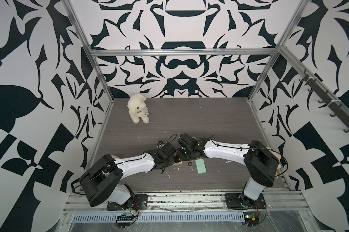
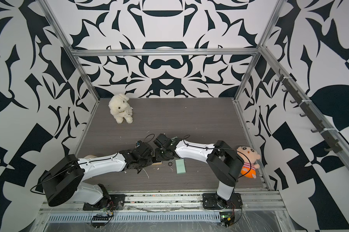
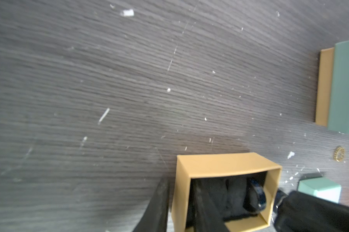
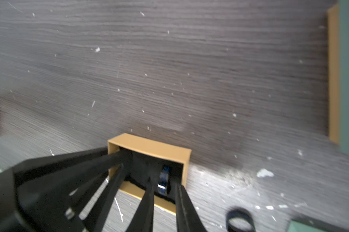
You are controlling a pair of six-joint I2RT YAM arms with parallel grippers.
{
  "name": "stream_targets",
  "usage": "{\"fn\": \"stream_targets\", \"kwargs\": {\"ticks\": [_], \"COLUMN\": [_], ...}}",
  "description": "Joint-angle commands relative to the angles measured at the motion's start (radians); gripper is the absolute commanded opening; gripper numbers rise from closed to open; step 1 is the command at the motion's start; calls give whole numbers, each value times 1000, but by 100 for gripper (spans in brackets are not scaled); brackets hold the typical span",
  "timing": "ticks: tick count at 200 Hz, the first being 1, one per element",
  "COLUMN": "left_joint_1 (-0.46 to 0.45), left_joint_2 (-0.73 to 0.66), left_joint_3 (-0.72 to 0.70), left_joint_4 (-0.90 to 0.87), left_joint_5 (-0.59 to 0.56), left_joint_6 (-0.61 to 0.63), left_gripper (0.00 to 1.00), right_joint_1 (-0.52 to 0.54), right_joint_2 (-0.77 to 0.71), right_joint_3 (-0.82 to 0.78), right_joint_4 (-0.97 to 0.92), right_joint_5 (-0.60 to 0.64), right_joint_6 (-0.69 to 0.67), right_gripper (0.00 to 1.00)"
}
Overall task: Take the rings out of the lift-off lid box
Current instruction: Take out the ring from the jewelry box.
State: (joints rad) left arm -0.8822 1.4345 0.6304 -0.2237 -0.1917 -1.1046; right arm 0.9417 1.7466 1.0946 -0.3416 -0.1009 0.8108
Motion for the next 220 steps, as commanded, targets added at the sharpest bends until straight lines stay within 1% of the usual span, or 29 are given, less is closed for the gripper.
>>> {"fn": "stream_targets", "kwargs": {"ticks": [1,82,139,171,220], "left_joint_1": [-1,0,-1,-1,-1], "left_joint_2": [-1,-6,-9,-9,13], "left_joint_3": [-34,-46,-47,-51,-51], "left_joint_4": [-34,-22,-27,-28,-34], "left_joint_5": [25,25,25,23,22], "left_joint_6": [-9,-15,-14,-17,-18], "left_gripper": [24,24,24,24,24], "right_joint_1": [10,26,29,28,28], "right_joint_2": [6,54,67,56,-5], "right_joint_3": [38,55,74,76,53], "right_joint_4": [9,-22,-57,-61,-21], "right_joint_5": [1,34,60,67,41], "right_joint_6": [12,12,19,16,7], "right_gripper": [23,21,14,10,8]}}
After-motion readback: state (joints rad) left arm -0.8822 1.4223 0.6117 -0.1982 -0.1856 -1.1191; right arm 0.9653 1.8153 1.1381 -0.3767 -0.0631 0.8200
